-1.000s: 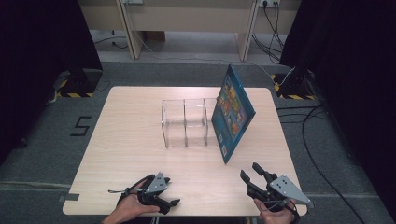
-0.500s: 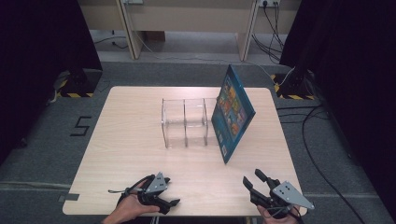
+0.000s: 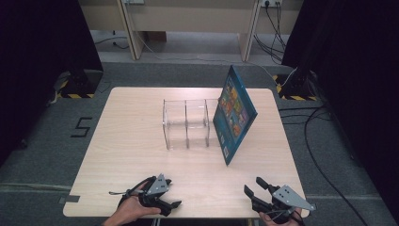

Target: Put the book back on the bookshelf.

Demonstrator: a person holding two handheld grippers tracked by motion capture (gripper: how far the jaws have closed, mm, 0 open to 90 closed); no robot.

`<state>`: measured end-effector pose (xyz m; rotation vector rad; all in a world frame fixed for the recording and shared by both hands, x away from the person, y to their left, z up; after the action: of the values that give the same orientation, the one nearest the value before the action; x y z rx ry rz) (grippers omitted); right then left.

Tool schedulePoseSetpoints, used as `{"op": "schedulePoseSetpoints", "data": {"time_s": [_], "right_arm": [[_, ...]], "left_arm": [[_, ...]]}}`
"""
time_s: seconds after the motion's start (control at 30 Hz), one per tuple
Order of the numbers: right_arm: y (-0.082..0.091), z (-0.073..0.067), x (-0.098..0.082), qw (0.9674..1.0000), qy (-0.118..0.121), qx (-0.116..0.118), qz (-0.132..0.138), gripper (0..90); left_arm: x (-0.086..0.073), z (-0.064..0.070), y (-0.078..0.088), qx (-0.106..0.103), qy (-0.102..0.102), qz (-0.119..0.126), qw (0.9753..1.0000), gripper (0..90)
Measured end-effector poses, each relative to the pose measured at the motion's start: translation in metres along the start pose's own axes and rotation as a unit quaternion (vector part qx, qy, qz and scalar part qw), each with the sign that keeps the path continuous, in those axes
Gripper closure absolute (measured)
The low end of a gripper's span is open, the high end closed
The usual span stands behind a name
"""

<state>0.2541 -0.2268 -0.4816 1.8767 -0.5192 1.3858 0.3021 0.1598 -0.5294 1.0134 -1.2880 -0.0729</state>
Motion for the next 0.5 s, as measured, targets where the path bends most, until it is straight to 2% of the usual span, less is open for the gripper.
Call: {"op": "schedulePoseSetpoints", "data": {"time_s": [0.27,0.5], "right_arm": [[-0.001,-0.001,-0.011,0.9990,-0.002,0.007,-0.044,41.1],[0.004,0.000,-0.017,0.9983,-0.008,0.006,-0.057,40.5]], "left_arm": [[0.000,0.000,0.000,0.000,0.001,0.000,1.0000,14.4],[0.000,0.000,0.000,0.000,0.001,0.000,1.0000,14.3]]}}
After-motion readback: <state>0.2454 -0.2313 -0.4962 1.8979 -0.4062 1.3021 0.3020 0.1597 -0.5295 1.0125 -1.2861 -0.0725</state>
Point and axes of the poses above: each handheld gripper's, and its own axes: y roughly backward along the jaws, x roughly out of its top, z roughly to its right, the point moved 1 cm from there along -y, roughly forward along the jaws, and after that the axes turned 7 degrees about x, right-handed, at the moved point
